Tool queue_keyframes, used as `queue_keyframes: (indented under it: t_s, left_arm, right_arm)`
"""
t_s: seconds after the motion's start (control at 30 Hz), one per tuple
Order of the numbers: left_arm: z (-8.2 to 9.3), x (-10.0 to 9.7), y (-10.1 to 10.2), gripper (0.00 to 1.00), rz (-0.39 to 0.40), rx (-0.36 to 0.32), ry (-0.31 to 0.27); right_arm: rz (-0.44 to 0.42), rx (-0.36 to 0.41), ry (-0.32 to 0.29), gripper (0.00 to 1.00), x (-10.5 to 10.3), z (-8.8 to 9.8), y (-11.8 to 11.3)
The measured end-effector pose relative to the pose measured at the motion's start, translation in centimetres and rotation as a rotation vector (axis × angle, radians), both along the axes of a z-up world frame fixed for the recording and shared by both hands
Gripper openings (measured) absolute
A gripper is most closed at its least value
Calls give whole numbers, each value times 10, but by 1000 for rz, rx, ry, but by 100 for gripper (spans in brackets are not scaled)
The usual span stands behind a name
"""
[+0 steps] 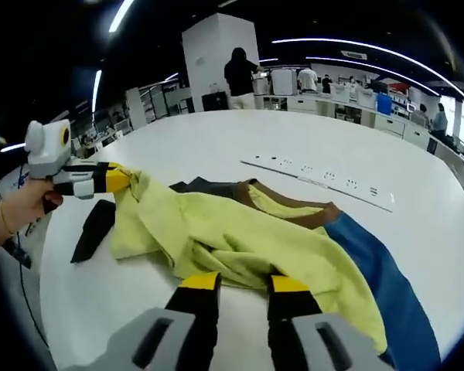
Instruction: Fold the garment on the visible template until the final outline fits inside the template.
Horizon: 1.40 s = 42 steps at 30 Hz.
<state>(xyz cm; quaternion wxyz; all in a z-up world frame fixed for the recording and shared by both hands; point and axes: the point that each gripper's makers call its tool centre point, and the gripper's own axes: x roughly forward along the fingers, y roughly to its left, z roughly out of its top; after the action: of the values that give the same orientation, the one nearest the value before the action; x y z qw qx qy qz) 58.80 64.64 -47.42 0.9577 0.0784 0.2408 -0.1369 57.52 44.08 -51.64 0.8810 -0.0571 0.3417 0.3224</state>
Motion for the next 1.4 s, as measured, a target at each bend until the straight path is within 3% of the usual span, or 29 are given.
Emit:
queue_keyframes:
  t_s: [0.3, 0.5, 0.7, 0.93, 1.07, 1.4]
  left_arm:
    - [-1, -1, -1, 3, -3, 6, 3]
    - [-1, -1, -2, 3, -5, 4, 4]
    - [-2, -2, -2, 3, -8, 4, 6]
    - [-2, -4, -2, 3, -14, 15, 7]
    - [1, -4, -2, 3, -17, 22, -1]
    - [23, -12, -5, 3, -31, 8, -42]
  right_arm:
    - [88, -11, -3, 24, -19, -1, 22]
    - [141, -8, -10, 25, -18, -8, 35]
    - [180, 32, 6, 38, -26, -10, 53]
    - [126, 48, -24, 21, -17, -6, 59]
    - [124, 36, -31, 0, -16, -5, 56]
    - [155, 26, -90, 0, -27, 27, 42]
